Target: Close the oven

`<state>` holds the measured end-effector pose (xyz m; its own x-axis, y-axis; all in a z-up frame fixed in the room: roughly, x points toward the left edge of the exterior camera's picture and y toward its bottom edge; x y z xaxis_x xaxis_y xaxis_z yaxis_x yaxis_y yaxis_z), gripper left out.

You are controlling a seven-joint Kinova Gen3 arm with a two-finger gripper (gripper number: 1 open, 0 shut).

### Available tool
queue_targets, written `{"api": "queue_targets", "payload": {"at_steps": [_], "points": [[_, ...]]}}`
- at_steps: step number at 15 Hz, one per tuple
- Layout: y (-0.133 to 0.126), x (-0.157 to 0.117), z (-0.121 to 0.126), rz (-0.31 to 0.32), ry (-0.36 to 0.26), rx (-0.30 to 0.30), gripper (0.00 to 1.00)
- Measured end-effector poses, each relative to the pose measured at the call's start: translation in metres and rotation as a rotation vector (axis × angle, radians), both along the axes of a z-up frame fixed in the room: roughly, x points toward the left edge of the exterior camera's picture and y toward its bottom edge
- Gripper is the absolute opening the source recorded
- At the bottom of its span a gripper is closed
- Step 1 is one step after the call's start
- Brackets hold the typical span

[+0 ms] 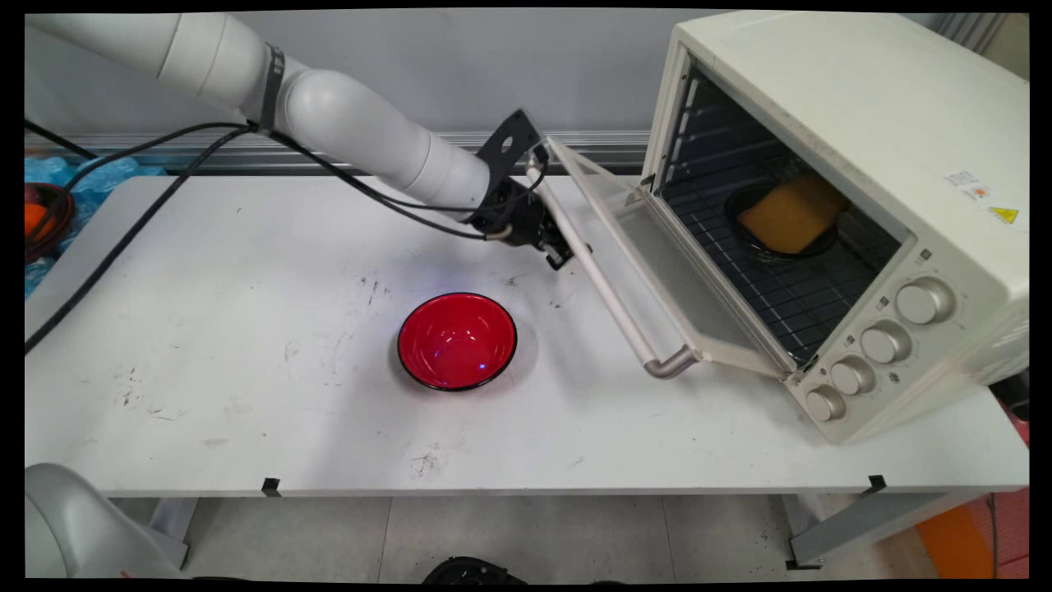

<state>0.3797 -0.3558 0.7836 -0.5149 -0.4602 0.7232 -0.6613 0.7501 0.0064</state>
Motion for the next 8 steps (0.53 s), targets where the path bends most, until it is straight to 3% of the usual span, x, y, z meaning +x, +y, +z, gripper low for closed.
{"api": "queue_targets", "payload": {"at_steps": [8], "points": [[-0.019,-0.016,0.044,-0.021,0.044,-0.071,0.0]]}}
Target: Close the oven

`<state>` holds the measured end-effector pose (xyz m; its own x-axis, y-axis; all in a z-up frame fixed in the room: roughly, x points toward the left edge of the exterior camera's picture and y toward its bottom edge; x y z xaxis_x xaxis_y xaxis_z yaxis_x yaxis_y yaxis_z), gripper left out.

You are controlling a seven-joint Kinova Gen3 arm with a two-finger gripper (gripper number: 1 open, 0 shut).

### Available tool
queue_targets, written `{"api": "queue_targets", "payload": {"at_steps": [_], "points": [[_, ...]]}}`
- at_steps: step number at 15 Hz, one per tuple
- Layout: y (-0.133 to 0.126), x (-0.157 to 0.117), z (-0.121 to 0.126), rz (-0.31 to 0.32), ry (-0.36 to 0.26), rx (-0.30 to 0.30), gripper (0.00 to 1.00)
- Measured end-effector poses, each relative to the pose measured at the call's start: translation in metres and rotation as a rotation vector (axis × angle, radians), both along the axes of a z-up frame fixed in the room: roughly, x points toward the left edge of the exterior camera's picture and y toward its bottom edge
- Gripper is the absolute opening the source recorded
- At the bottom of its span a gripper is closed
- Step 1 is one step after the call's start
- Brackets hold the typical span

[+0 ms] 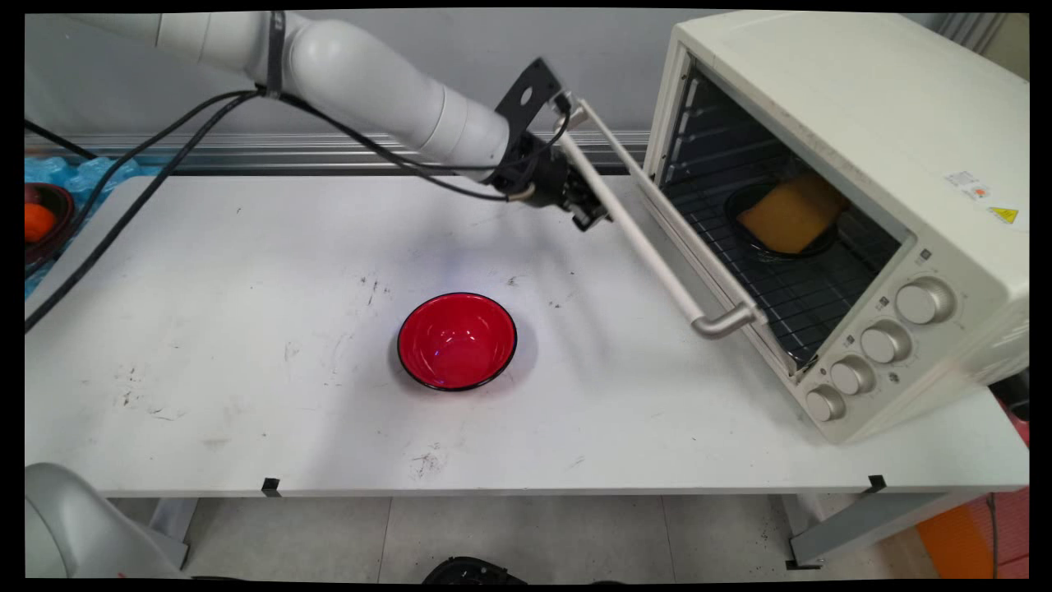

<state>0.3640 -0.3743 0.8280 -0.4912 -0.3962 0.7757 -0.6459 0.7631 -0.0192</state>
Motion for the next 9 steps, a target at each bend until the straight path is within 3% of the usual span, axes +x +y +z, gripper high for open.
{"api": "queue_targets", "payload": {"at_steps": [9], "points": [[-0.022,-0.019,0.041,-0.006,0.049,-0.068,0.0]]}}
